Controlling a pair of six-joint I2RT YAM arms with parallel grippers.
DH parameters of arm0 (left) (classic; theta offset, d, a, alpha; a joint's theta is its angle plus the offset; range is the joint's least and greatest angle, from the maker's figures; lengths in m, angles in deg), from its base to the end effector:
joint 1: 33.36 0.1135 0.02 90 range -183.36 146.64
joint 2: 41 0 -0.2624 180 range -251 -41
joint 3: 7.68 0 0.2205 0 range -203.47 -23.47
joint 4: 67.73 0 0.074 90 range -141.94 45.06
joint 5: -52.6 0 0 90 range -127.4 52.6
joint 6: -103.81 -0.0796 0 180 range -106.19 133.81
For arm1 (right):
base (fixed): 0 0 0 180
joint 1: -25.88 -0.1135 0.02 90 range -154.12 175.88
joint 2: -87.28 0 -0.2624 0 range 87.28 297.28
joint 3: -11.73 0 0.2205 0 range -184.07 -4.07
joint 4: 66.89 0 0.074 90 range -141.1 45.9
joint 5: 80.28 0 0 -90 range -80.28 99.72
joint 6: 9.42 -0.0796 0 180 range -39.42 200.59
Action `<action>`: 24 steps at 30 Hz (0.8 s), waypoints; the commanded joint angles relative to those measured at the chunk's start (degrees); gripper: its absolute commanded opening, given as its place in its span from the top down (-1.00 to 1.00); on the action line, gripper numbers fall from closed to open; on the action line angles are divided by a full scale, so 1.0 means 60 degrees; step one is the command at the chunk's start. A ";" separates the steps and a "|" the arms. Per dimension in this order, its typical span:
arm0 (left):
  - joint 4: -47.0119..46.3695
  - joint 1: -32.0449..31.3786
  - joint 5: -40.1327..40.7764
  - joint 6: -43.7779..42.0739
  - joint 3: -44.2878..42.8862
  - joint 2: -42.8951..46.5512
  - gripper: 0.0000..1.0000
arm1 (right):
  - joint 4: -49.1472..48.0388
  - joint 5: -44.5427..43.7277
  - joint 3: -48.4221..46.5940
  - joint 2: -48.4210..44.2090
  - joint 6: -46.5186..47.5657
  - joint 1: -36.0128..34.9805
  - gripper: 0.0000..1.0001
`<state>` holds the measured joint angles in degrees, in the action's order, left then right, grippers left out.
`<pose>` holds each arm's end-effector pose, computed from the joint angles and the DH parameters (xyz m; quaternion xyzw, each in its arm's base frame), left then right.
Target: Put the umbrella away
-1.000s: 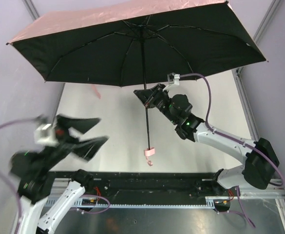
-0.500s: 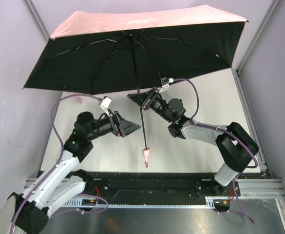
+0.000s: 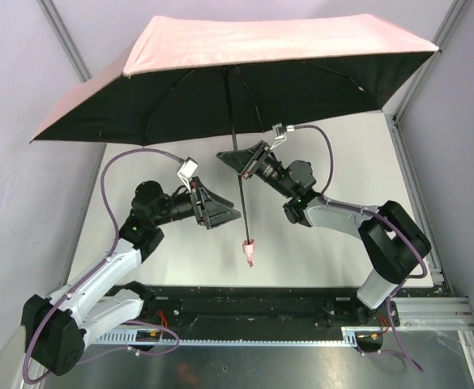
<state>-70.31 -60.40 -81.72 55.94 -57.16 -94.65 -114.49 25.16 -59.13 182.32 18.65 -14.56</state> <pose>0.1665 -0.1474 0.3052 0.1735 0.6927 -0.5891 0.3781 0.2774 0.2642 0.3445 -0.0089 0.5553 0.6916 0.4618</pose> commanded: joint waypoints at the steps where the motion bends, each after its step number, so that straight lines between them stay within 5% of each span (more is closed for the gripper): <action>1: -0.0572 -0.0048 -0.0935 -0.0380 -0.0409 -0.0062 -0.56 | -0.0493 0.0061 -0.0413 -0.0691 0.2454 -0.0653 1.00; 9: 0.0258 -0.0033 -0.0757 -0.0733 -0.0704 -0.0153 -0.19 | 0.0767 -0.0580 -0.0444 -0.1580 0.4356 -0.1704 1.00; 17: 0.0415 -0.0077 -0.0342 -0.0975 -0.0850 0.0097 -0.22 | 0.1876 -0.1570 -0.0446 -0.2434 0.3653 -0.1877 1.00; 24: 0.0400 -0.0225 -0.0247 -0.0649 -0.1188 -0.0060 -0.24 | 0.0533 -0.0531 -0.0446 -0.1913 0.3181 -0.1982 1.00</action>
<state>-67.56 -60.95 -83.51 51.90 -60.90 -94.89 -101.23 18.80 -59.16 170.85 38.50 -25.67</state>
